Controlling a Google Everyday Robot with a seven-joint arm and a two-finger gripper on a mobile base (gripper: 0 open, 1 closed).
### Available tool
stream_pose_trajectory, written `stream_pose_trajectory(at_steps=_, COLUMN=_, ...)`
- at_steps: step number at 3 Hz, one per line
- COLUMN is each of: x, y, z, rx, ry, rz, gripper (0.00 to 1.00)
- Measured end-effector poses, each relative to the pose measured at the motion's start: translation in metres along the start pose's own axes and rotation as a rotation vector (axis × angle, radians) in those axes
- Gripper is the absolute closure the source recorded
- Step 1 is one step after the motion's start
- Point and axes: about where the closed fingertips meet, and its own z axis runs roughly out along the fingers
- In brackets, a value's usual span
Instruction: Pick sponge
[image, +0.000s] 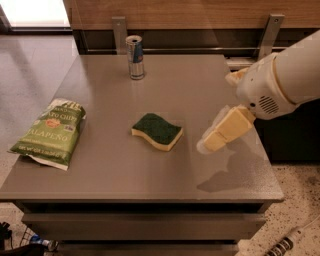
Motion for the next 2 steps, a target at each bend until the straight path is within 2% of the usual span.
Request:
stream_pose_trajectory(at_steps=1, x=-0.009, y=0.019, z=0.042, rx=-0.027, ry=-0.154, rz=0.05, gripper=0.0)
stream_pose_trajectory(at_steps=2, x=-0.028, y=0.019, z=0.079, rx=-0.018, ry=-0.313, rz=0.082, gripper=0.0)
